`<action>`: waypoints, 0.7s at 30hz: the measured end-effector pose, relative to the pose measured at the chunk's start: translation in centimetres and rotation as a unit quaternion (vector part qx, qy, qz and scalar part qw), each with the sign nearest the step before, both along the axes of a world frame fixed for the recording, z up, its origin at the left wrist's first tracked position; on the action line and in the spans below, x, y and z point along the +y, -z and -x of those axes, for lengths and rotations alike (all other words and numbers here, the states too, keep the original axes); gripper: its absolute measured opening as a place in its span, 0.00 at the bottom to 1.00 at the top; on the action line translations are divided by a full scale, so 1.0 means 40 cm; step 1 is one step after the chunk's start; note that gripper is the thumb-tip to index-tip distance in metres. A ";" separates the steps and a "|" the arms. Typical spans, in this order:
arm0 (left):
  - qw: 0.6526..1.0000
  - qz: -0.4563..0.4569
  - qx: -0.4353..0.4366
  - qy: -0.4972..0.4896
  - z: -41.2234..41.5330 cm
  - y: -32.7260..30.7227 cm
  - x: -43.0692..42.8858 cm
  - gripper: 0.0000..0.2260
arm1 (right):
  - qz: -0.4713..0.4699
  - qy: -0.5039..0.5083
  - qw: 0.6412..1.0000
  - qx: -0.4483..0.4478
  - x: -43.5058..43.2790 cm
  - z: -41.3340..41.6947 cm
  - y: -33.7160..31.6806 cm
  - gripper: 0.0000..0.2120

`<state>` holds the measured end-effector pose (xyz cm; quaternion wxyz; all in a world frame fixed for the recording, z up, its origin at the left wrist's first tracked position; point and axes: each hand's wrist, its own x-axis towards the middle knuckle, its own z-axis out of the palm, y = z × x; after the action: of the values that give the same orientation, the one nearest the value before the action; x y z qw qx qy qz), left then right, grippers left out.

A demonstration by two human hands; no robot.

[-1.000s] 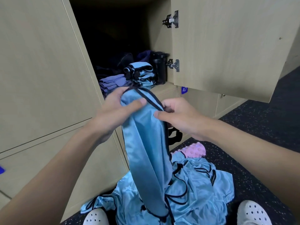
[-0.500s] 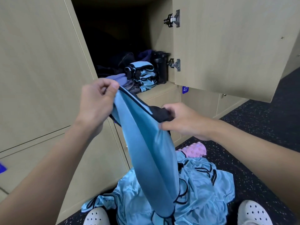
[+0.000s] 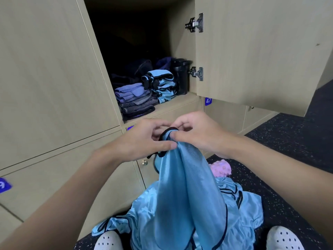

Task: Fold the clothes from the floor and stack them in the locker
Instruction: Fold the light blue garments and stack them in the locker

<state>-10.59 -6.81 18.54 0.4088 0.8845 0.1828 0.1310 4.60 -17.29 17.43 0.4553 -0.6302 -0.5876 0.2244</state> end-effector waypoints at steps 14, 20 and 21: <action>0.946 -0.236 -0.054 -0.215 0.071 -0.041 0.095 0.06 | 0.009 0.032 0.999 -0.006 -0.029 -0.049 -0.021 0.08; 1.000 -0.018 0.010 0.016 0.006 0.002 -0.004 0.23 | 0.008 0.001 1.000 -0.001 -0.017 -0.009 -0.020 0.07; 1.000 -0.021 -0.007 0.012 -0.003 0.007 -0.006 0.12 | 0.003 0.000 1.000 0.003 -0.017 -0.008 -0.021 0.06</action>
<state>-10.48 -7.05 18.26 0.3927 0.8942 0.1665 0.1359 4.93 -17.98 18.27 0.4551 -0.6306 -0.5860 0.2278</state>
